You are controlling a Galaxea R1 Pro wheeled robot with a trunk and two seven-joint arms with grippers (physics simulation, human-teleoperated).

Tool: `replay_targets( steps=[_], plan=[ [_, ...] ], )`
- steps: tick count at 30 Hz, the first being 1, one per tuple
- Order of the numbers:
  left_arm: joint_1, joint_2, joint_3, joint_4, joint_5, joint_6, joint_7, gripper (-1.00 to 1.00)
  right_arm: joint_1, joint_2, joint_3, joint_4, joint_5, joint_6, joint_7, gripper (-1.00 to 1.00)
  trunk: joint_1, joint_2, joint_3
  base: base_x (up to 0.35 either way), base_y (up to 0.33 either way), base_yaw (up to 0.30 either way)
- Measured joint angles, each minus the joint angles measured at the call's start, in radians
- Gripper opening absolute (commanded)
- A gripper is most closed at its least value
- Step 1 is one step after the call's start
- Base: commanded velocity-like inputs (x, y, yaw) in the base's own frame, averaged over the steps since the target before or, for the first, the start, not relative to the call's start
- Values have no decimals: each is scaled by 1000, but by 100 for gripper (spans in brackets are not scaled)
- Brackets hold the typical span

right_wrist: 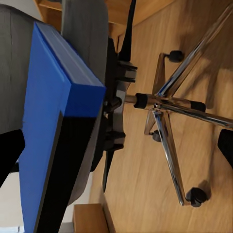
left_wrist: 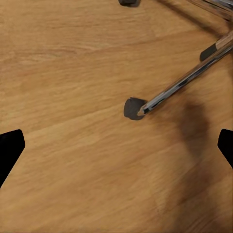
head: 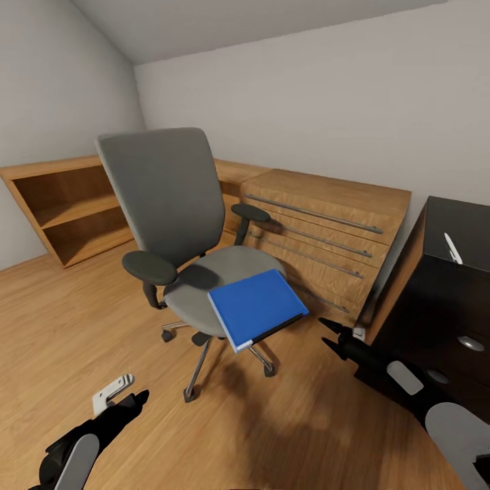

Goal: In the bedroom, organize the workspace by keeping the computer under the desk, ensuring the monitor is on the desk, placing the keyboard on the desk next to the monitor, placing the mouse on the desk next to the keyboard, moving the folder from the swivel chair onto the desk next to the mouse, stacking the notebook on top of the folder with the pen on top of the notebook, and positioning the swivel chair next to the desk.

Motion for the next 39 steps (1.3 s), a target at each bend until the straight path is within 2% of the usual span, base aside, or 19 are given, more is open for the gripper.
replay_targets(
  steps=[5,13,14,21,39],
  plan=[
    [0,0,0,1,-2,0,0,100,0,2,0,0,0,3,34,100,0,0,0,0,0,0],
    [0,0,0,4,-5,-1,-1,100,0,4,-2,0,-2,3,49,100,0,0,0,0,0,0],
    [0,-1,0,4,-5,-1,-1,100,0,6,-4,4,-2,2,74,100,0,0,0,0,0,0],
    [0,0,0,4,-5,-1,-1,100,0,8,-4,6,0,2,110,100,0,0,0,0,0,0],
    [0,1,0,6,-6,-1,-3,100,0,10,-5,10,-2,-4,111,100,0,0,0,15,0,0]
  ],
)
